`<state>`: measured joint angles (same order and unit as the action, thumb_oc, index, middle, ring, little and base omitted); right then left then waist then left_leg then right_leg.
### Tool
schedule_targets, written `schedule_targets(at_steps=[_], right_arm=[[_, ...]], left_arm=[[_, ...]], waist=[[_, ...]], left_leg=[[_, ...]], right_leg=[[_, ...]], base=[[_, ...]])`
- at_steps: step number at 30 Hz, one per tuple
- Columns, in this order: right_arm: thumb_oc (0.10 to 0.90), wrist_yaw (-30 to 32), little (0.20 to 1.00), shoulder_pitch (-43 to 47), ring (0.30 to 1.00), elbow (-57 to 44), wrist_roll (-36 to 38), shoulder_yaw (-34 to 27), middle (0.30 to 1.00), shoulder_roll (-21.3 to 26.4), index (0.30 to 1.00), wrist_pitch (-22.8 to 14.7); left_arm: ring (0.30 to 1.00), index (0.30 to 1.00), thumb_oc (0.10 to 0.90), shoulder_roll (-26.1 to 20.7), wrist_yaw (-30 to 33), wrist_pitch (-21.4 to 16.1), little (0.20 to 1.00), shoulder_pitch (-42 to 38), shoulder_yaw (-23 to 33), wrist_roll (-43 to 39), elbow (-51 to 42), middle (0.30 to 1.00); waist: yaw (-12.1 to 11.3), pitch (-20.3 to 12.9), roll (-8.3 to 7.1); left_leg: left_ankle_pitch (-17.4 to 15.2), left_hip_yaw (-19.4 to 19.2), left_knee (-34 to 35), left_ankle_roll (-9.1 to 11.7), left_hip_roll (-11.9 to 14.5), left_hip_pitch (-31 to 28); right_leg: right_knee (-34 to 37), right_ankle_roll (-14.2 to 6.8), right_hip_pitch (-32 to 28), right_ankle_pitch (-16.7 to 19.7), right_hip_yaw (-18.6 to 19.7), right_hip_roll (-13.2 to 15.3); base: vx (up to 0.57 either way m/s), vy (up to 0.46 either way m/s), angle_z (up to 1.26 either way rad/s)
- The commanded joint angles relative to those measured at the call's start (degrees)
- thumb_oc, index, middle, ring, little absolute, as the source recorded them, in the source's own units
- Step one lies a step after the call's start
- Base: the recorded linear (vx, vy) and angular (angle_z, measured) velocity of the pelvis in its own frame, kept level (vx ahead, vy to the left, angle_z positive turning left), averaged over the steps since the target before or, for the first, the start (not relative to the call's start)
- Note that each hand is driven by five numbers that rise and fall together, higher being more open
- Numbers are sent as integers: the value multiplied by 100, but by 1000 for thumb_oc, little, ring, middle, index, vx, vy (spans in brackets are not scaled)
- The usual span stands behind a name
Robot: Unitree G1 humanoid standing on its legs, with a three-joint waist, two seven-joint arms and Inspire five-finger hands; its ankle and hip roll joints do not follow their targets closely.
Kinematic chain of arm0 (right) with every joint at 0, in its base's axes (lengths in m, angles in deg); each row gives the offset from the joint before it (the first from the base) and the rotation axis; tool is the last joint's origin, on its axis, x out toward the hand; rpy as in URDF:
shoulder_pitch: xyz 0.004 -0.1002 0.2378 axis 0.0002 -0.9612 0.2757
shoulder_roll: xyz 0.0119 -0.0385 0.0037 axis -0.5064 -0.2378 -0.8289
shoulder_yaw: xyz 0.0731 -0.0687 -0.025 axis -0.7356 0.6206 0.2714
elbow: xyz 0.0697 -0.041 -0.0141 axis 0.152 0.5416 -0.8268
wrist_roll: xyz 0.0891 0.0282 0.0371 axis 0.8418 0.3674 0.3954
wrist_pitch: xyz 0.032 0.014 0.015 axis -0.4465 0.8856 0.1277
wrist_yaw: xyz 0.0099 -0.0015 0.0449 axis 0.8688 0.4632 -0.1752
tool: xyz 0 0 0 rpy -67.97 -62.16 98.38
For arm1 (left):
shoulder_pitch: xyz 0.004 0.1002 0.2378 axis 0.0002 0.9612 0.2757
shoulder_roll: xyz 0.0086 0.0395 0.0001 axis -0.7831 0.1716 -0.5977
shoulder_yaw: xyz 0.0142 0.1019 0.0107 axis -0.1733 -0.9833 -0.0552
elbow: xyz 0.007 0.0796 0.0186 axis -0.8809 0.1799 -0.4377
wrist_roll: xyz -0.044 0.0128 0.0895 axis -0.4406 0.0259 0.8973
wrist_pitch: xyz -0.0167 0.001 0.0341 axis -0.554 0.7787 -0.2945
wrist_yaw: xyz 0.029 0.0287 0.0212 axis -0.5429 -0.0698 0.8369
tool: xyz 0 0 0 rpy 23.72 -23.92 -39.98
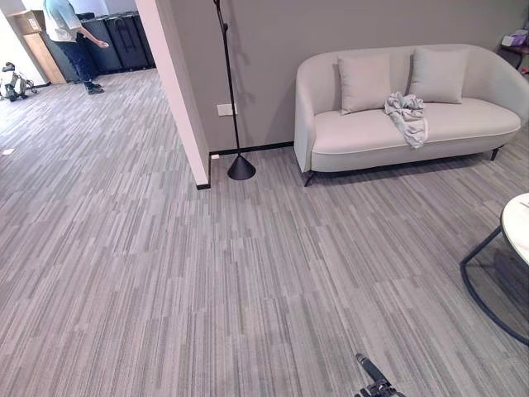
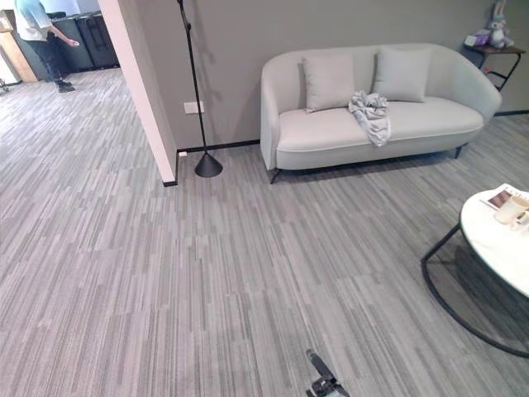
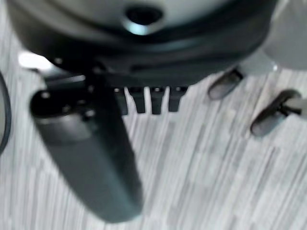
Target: Hang the clothes on the sofa on the clothes rack.
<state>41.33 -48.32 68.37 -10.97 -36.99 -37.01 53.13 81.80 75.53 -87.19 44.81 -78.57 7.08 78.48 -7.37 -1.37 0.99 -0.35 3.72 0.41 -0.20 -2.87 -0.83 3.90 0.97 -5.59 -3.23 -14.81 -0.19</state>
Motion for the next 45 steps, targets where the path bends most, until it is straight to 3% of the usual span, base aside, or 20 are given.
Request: schedule_targets(at_steps=[1, 8, 12, 19, 33, 39, 45], right_arm=[[800, 151, 900, 667, 900, 243, 293, -348, 900, 226, 900, -191], [800, 414, 900, 1614, 900, 588, 280, -484, 900, 885, 900, -122], [800, 14, 900, 472, 900, -80, -72, -111, 900, 165, 900, -148], [800, -482, 900, -167, 900, -373, -314, 435, 900, -163, 900, 24], [800, -700, 900, -206, 900, -859, -835, 973, 900, -155, 900, 39], [800, -737, 900, -144, 900, -675, -930, 939, 900, -130, 900, 89], [800, -940, 900, -512, 900, -163, -1375, 682, 900, 173, 900, 241]], left_arm=[[900, 900, 800, 20, 100, -122, 900, -394, -95, -36, 266, 900], [900, 900, 800, 22, -2, -69, 900, -374, -638, 171, 157, 900], [900, 900, 800, 110, -138, -41, 900, -429, -435, 188, 280, 900], [900, 900, 800, 14, -218, -27, 900, -436, -438, 552, 443, 900], [900, 900, 800, -87, -144, -120, 900, -479, -631, 1007, 406, 900], [900, 900, 800, -95, -143, -124, 900, -497, -637, 981, 385, 900], [900, 900, 800, -20, -225, -163, 900, -485, -626, 956, 258, 900]], waist=[[-229, -73, -169], [-503, -159, -168], [-96, -40, -134], [183, 10, -283], [267, 66, -324], [226, 28, -311], [325, 39, -229]], left_leg=[[-104, 197, 389, 243, 11, -144], [-150, 304, 328, 239, 2, -200], [-127, 105, 352, 242, 38, -224], [-68, -36, 433, 272, 45, -123], [-83, -200, 459, 279, 102, -143], [-110, -173, 454, 250, 86, -181], [-132, -147, 446, 191, 19, -167]], right_leg=[[110, -472, 100, -124, -162, 304], [110, -467, -27, -197, -260, 319], [110, -463, 20, -144, -108, 282], [110, -475, 198, -24, 3, 287], [110, -506, 261, 23, 198, 275], [110, -521, 235, 17, 202, 287], [110, -558, 259, 61, 187, 340]], base=[[0, 0, 0], [7, 1, 4], [-10, -1, 2], [-3, -18, -21], [-3, -11, -8], [0, 5, 0], [2, 60, 0]])
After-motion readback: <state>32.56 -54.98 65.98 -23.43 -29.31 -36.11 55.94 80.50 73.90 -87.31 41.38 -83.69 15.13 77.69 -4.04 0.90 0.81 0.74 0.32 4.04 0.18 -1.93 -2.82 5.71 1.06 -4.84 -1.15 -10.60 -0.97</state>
